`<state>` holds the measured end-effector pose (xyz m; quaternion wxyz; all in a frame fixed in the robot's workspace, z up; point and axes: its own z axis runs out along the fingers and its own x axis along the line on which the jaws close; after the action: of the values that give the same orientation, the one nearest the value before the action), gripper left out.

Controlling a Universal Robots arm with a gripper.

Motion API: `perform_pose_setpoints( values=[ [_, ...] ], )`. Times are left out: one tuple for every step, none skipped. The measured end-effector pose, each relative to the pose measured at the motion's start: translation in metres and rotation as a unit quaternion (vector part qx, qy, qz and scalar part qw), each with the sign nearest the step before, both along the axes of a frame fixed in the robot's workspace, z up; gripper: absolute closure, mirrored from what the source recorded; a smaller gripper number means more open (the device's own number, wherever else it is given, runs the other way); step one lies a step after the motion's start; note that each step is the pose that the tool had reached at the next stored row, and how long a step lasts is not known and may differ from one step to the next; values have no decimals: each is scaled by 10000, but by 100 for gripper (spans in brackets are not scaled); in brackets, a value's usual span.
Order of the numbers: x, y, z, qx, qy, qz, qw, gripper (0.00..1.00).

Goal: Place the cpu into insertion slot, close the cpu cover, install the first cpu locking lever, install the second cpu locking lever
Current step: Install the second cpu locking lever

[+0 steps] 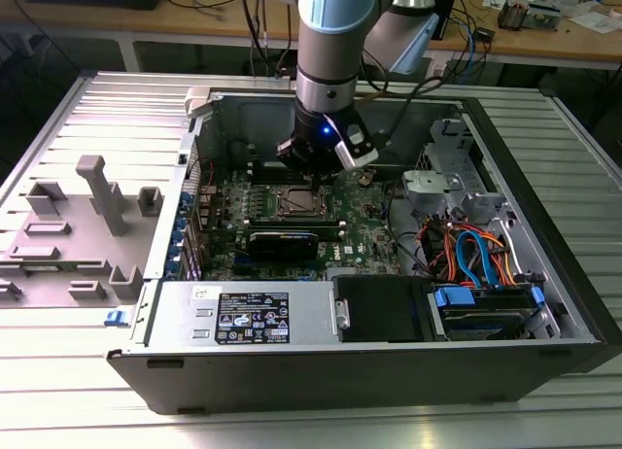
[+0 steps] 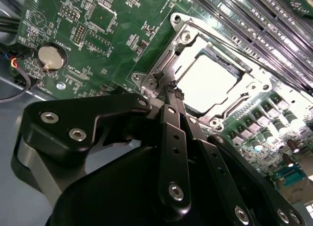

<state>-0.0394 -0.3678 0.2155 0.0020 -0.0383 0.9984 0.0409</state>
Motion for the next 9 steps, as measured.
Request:
perform_pose_setpoints(
  values=[
    [0, -1, 12, 0, 0, 1, 10000, 89],
    [1, -1, 28, 1, 0, 1, 10000, 89],
    [1, -1, 53, 0, 0, 1, 10000, 89],
    [1, -1, 75, 1, 0, 1, 10000, 89],
    [1, -1, 98, 1, 0, 1, 10000, 89],
    [1, -1, 112, 0, 0, 1, 10000, 89],
    [1, -4, 114, 1, 0, 2, 10000, 89],
    [1, -6, 114, 2, -1, 2, 10000, 89],
    [1, -9, 114, 1, 0, 1, 10000, 89]
  ],
)
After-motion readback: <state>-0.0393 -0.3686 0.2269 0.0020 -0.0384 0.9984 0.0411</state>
